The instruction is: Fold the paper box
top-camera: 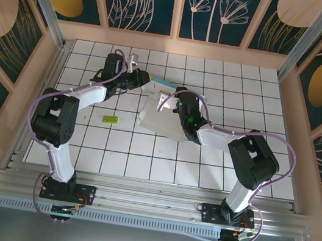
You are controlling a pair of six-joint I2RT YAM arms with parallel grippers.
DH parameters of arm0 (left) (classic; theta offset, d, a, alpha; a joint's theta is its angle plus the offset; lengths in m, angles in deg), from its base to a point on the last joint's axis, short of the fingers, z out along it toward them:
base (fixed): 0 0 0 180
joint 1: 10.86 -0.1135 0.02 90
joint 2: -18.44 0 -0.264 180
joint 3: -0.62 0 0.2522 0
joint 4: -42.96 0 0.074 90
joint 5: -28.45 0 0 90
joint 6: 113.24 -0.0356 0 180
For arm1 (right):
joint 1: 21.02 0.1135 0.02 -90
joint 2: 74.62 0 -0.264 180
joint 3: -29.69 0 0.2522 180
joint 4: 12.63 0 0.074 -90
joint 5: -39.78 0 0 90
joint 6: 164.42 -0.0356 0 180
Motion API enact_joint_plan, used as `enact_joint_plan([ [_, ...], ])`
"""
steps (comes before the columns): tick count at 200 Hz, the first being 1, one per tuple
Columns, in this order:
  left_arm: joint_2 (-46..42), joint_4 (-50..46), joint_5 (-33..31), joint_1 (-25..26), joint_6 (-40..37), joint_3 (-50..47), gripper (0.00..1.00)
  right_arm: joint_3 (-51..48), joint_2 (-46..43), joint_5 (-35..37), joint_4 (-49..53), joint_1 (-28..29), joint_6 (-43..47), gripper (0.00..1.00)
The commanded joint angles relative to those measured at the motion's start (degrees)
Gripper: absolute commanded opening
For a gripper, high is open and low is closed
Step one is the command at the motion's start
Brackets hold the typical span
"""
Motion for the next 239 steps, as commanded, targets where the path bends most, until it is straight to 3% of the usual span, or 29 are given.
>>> enact_joint_plan([
  [1,1.26,4.33,3.36,-0.01,4.36,1.02,0.17,0.23,-0.43,0.14,-2.35,0.33,-0.47,0.00],
  [35,1.67,6.25,3.77,-0.01,4.65,-0.48,0.24,0.88,0.43,0.13,-2.40,0.64,-1.81,0.00],
  [71,3.07,19.25,7.12,0.09,14.71,-2.83,0.24,1.47,1.38,0.31,-1.88,0.84,-3.77,0.00],
  [93,3.72,24.30,7.29,0.09,19.03,-4.34,0.37,1.94,1.76,0.22,-1.21,0.84,-5.03,0.00],
  [108,4.09,24.50,6.98,0.09,19.39,-5.00,0.39,2.24,2.12,0.22,-0.89,0.86,-5.40,0.00],
  [140,3.74,18.52,5.25,0.17,16.35,-5.63,0.39,2.76,2.82,0.48,-0.39,0.73,-5.70,0.00],
  [165,-0.10,2.56,-5.44,0.18,4.45,-4.17,0.43,2.81,2.74,0.41,-0.31,0.51,-5.70,0.00],
  [186,-2.39,-2.84,-11.13,0.13,-1.20,-3.63,0.44,2.89,2.67,0.31,-0.04,0.42,-5.55,0.00],
  [239,0.23,-2.34,-4.14,0.18,-1.15,-0.15,0.50,3.35,2.94,0.23,0.22,0.41,-5.70,0.00],
])
